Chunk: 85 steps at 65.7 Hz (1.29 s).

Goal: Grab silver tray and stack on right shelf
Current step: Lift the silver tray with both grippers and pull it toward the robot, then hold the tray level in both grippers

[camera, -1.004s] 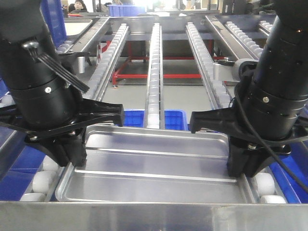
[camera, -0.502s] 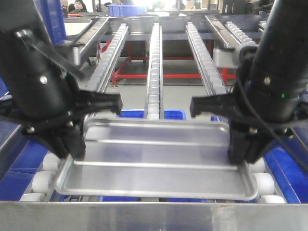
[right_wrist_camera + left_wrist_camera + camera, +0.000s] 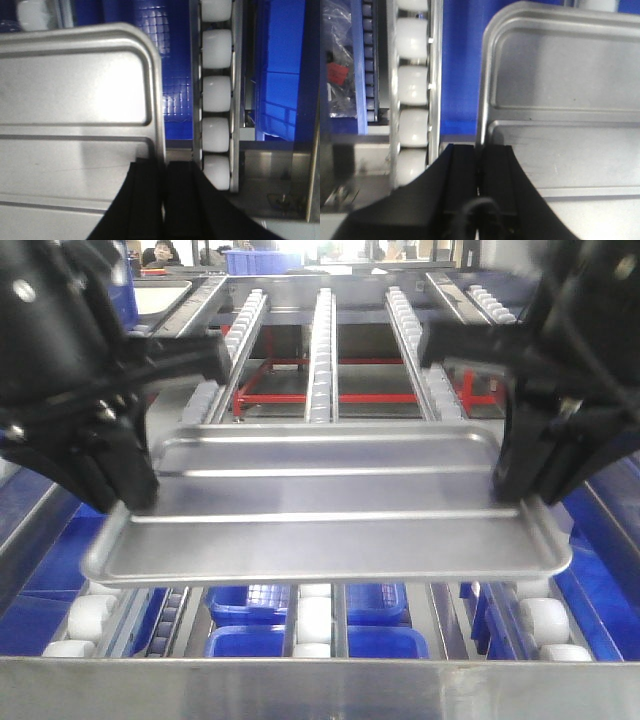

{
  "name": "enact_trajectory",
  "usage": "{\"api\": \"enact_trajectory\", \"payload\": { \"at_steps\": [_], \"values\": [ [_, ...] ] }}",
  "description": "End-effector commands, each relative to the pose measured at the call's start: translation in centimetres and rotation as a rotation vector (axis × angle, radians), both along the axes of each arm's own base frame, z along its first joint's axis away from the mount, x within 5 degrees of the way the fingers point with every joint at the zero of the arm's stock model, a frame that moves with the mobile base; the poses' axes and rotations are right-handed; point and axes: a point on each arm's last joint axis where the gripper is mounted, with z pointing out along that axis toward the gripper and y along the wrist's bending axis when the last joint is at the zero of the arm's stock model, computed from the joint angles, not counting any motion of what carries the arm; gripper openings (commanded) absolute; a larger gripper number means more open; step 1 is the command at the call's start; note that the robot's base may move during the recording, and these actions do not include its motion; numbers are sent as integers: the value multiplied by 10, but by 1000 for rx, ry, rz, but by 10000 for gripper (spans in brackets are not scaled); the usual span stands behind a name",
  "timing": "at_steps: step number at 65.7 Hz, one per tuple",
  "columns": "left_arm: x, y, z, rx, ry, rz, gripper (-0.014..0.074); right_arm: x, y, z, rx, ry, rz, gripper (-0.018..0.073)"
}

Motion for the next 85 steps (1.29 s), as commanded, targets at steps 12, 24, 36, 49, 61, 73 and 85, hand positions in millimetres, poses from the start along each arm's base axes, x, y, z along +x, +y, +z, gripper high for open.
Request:
{"api": "enact_trajectory", "payload": {
  "at_steps": [12,24,36,49,61,73,85],
  "values": [
    [-28,-1,22,-70,-37,-21,-100,-41,11,12,69,-45,2,77],
    [-53,3,18,-66,-7,-26,-100,-66,14,6,27,-31,1,77],
    [-81,4,4,-53,26,-32,-100,-84,21,1,17,-12,22,77],
    [-93,5,1,-4,20,-46,-100,-89,24,1,16,-6,43,77],
    [-92,5,2,-1,12,-48,-100,-89,24,1,13,-3,41,77],
    [-92,4,3,-6,10,-49,-100,-91,26,1,0,-10,65,77],
    [-91,4,3,-4,6,-50,-100,-93,29,1,-16,-25,98,77]
  ]
}}
